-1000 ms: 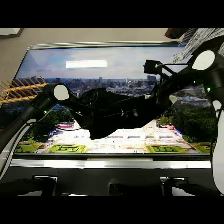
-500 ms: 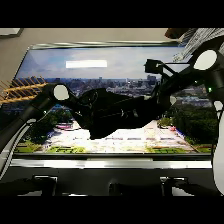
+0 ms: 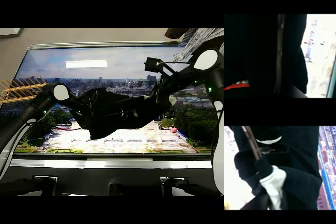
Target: Fold the clothes and pants, and hang the long-sleeved shirts on hangers.
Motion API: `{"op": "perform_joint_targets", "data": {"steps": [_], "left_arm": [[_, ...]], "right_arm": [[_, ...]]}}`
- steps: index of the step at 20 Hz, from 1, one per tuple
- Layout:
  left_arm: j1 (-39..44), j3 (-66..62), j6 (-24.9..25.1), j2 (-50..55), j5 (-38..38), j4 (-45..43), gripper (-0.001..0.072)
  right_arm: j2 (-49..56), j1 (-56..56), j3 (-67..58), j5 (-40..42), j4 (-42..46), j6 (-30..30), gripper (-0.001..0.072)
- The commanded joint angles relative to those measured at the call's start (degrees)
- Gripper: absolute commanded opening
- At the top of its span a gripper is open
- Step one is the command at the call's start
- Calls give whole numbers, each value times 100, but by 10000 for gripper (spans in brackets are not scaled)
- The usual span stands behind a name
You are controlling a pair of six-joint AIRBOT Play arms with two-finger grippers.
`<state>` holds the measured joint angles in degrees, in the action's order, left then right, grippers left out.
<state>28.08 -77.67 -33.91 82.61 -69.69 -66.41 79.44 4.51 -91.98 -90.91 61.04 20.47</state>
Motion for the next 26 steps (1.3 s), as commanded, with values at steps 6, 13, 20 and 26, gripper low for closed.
{"op": "perform_joint_targets", "data": {"steps": [6, 13, 20, 26], "left_arm": [[-63, 0, -817, -4, 372, -9, 277], [-920, -50, -4052, -251, 713, -905, 558], [-481, 841, -5895, -254, 1517, 1235, 531], [1661, 844, -8432, 24, 3543, 168, 496]], "right_arm": [[-39, 4, -7, -52, 131, 87, 29], [-529, 2, -7, 103, 1029, 1016, 27], [-664, 4, -7, -44, 1123, 1840, 28], [-664, 4, -7, -66, 1126, 1930, 28]]}}
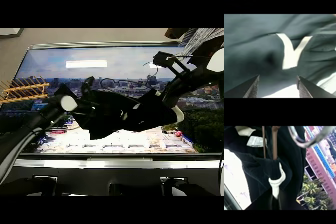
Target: Fold the clothes and pants, and hang the long-sleeved shirts on hangers.
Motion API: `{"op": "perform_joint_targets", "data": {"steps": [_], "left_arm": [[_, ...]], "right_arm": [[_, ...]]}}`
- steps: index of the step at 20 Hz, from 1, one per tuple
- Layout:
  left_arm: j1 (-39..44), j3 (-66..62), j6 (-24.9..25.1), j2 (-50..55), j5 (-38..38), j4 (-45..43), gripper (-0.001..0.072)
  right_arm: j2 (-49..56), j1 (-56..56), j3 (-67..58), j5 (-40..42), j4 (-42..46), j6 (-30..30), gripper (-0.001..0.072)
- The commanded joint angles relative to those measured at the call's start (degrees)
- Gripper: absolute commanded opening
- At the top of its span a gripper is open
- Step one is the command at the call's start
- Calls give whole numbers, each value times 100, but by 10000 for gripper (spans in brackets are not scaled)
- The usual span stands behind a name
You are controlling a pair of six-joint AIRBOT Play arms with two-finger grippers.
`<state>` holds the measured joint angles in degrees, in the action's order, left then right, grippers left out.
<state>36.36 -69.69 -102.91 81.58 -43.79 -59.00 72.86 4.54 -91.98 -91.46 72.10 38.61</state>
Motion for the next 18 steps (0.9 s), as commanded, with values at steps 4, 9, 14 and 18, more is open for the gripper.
{"op": "perform_joint_targets", "data": {"steps": [4, 9, 14, 18], "left_arm": [[1364, 46, -2568, 426, 979, -1384, 496], [1204, 33, -3029, 531, 977, -2057, 496], [868, 11, -3067, 525, 984, -2076, 363], [1032, 11, -3067, 546, 1088, -2006, 316]], "right_arm": [[-7, 2, -7, -11, 37, 114, 29], [-9, 2, -7, -15, 35, 133, 29], [-7, 2, -7, -13, 33, 162, 29], [-7, 2, -7, -15, 37, 282, 29]]}}
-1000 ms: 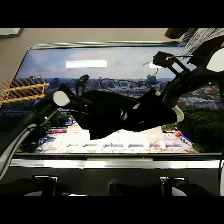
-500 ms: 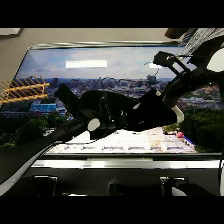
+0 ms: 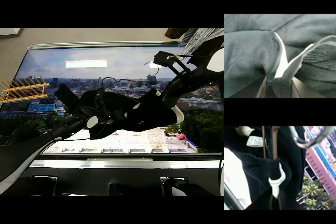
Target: Fold the clothes and pants, and hang the long-sleeved shirts on hangers.
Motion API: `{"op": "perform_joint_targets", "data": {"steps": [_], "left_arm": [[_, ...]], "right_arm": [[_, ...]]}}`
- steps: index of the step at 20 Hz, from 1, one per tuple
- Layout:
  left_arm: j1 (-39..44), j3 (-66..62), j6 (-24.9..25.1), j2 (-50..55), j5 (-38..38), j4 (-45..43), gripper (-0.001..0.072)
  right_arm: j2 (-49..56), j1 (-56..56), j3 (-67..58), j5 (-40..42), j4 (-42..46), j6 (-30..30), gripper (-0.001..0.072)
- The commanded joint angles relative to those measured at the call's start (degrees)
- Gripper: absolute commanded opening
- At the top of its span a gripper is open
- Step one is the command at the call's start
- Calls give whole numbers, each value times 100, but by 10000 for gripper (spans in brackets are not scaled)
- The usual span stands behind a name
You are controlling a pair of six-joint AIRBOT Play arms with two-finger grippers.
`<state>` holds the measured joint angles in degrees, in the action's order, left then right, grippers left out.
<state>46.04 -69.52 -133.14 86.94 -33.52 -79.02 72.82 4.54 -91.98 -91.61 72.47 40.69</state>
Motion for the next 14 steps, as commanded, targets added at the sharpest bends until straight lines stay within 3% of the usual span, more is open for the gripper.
{"op": "perform_joint_targets", "data": {"steps": [1, 6, 8, 14], "left_arm": [[122, -7, -44, 9, 57, -2, 316], [184, -7, -44, -2, 17, 192, 312], [179, -7, -20, -2, -52, 186, 95], [186, -7, -22, -28, -90, 299, 140]], "right_arm": [[-2, 2, -7, 0, 0, 76, 29], [-4, 2, -7, 0, 4, 116, 29], [-4, 2, -7, -2, 4, 118, 29], [-4, 2, -7, -7, 28, 223, 29]]}}
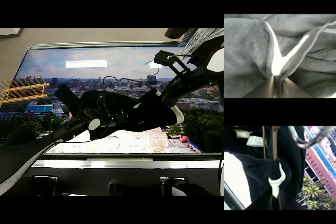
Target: Fold the clothes and pants, and hang the long-sleeved shirts on hangers.
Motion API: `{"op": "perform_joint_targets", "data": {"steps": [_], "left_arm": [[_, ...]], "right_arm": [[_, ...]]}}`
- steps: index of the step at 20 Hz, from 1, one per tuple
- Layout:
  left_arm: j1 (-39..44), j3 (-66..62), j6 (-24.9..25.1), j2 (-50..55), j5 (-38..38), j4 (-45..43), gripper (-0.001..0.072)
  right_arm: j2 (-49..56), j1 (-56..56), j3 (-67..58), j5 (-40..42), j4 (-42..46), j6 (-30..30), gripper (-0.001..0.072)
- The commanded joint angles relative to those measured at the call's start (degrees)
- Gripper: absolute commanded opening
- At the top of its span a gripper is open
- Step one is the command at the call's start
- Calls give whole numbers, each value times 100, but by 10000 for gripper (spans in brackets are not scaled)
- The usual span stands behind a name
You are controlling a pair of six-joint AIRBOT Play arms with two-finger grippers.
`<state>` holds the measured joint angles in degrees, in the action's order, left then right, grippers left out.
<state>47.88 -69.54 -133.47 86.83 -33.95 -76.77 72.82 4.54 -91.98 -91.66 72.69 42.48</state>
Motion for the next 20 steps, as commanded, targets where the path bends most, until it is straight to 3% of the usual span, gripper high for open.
{"op": "perform_joint_targets", "data": {"steps": [1, 2, 3, 7, 8, 9, 11, 13, 16, 20], "left_arm": [[0, -4, 11, -26, -118, 74, 181], [0, -4, 9, -31, -251, 74, 302], [0, -4, 11, -33, -402, 70, 334], [0, -4, 9, -26, -664, 68, 320], [-2, -4, 11, -11, -577, 66, 288], [-4, -4, 11, 0, -479, 63, 131], [-7, -4, 11, 13, -120, 22, 28], [-59, -7, 9, 0, 103, 22, 26], [-457, -9, 129, -146, -140, 15, 25], [-1279, -361, 1272, -337, -946, 26, 25]], "right_arm": [[-4, 2, -7, -2, 7, 44, 29], [-4, 2, -7, -4, 4, 44, 29], [-4, 2, -7, -4, 7, 44, 29], [-4, 2, -7, 0, 4, 44, 29], [-4, 2, -7, 0, 4, 44, 29], [-4, 2, -7, 0, 4, 44, 29], [-4, 2, -7, -35, 2, 46, 29], [-9, 2, -7, -186, 24, 142, 28], [-149, 2, -7, -424, 44, 306, 28], [-474, 2, -7, -584, 15, 675, 28]]}}
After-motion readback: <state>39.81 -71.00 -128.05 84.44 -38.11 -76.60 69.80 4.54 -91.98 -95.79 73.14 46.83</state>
